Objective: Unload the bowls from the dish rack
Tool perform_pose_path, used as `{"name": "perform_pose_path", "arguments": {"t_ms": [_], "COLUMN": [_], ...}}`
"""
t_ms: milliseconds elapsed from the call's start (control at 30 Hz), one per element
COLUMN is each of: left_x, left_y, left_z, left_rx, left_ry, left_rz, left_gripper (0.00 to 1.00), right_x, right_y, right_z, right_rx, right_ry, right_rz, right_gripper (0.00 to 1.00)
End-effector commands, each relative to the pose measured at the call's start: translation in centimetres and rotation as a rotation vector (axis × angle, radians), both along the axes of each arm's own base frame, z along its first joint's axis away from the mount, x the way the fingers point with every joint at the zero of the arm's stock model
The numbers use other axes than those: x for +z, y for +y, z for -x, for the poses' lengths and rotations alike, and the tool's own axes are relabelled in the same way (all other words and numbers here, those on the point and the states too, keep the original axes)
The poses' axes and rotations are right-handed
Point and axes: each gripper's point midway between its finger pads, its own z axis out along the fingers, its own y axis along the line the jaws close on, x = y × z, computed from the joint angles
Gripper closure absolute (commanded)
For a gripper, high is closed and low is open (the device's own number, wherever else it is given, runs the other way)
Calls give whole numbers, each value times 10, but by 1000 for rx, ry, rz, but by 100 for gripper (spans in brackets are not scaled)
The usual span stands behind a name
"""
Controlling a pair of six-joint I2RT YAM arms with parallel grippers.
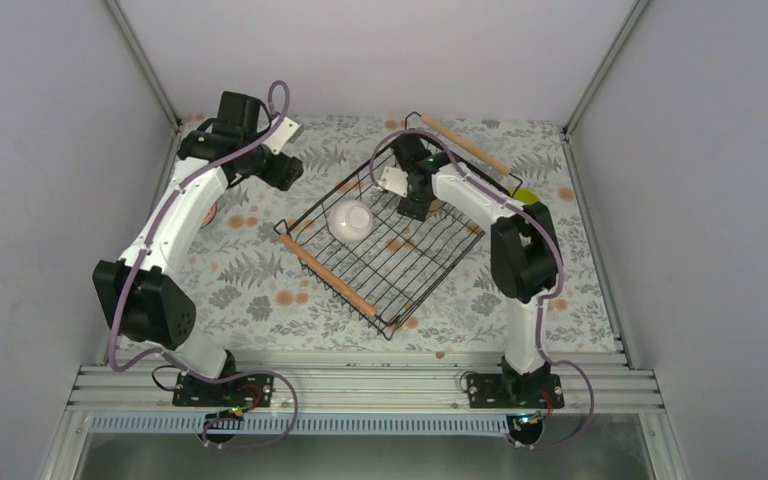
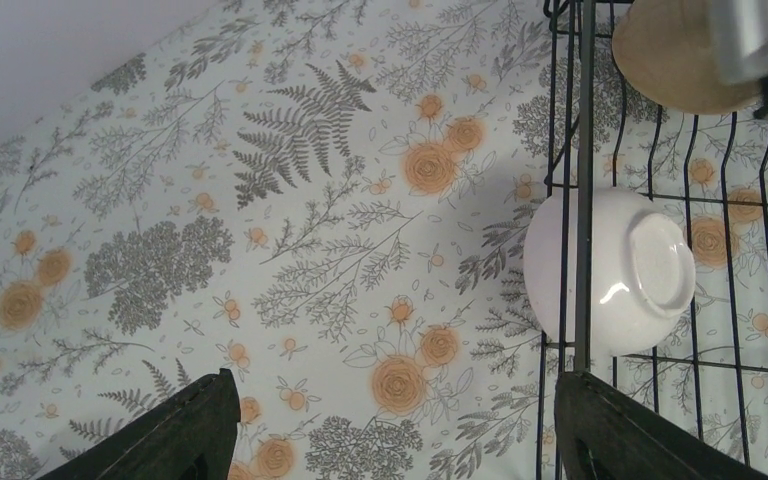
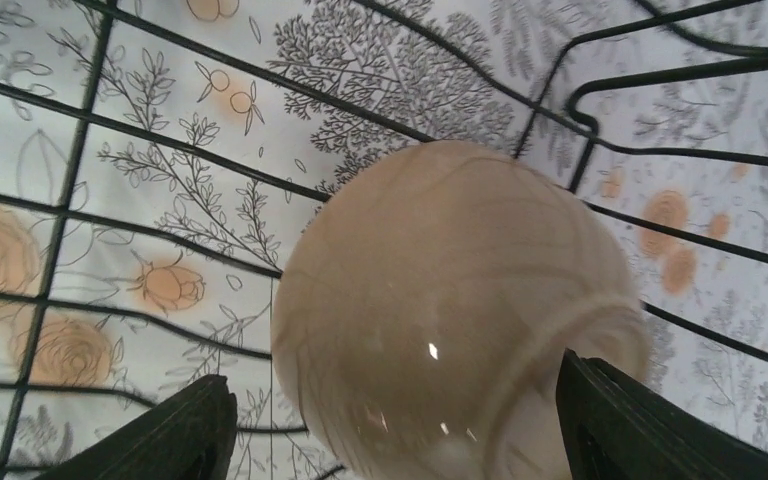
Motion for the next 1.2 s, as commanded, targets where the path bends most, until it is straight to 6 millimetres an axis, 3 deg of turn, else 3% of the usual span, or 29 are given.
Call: {"name": "perform_pose_path", "arguments": {"t_ms": [0,167,367,600,733,800,833,1167], "left_x": [7,-1,-5,13,1,-1,-2,-2], "left_y": [-2,-3,-5,-8,-11,-11,-12,-12], "left_z": [0,1,3,6,9,9,9,11], "left_rx": [-9,-9,-24,-40,-44,-42,-45,-39], "left_ry": [-35,-22,7,30,70,71,74,69], "left_rz": [15,16,19,7,-16,-24,-24,-15], "left_gripper": [21,21,21,21,21,21,21,21], "right_x": [-18,-26,-33,-21,-15,-9,-8,1], "right_y": [5,5,4,1,1,2,2,1], "right_z": [-9,-19,-11,-17,-21,-18,-16,-3], "right_rx": [-48,-101,-123,-147,-164,-164,-165,-177], "right_ry": [-30,-71,-64,-148,-170,-184,-193,-249], "right_rz": [43,55,70,66,60,60,68,97], "right_gripper": [21,21,20,18,13,1,0,0]}}
